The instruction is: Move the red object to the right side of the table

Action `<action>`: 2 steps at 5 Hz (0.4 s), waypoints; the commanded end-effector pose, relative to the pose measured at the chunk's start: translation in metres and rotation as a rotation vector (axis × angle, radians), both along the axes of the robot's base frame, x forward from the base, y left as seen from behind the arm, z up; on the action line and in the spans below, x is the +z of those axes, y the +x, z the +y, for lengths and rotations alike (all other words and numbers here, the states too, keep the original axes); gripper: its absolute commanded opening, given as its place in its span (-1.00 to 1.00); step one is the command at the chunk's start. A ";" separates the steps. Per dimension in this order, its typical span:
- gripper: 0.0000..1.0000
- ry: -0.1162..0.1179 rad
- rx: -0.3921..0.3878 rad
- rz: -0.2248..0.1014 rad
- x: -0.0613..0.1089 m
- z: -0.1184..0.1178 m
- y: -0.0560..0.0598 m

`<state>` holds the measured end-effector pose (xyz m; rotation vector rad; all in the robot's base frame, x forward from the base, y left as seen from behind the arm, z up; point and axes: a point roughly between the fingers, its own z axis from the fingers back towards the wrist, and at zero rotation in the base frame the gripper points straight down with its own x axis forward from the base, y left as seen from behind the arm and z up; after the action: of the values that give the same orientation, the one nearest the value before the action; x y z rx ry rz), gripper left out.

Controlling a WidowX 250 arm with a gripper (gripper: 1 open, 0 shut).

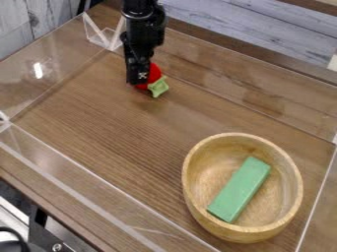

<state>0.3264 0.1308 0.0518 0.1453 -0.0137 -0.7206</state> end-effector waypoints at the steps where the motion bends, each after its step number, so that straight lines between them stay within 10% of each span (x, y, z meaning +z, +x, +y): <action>1: 1.00 0.001 -0.018 -0.051 0.016 0.006 0.004; 2: 1.00 -0.009 -0.043 -0.067 0.021 0.006 0.005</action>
<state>0.3254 0.1318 0.0513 0.1148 -0.0330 -0.7676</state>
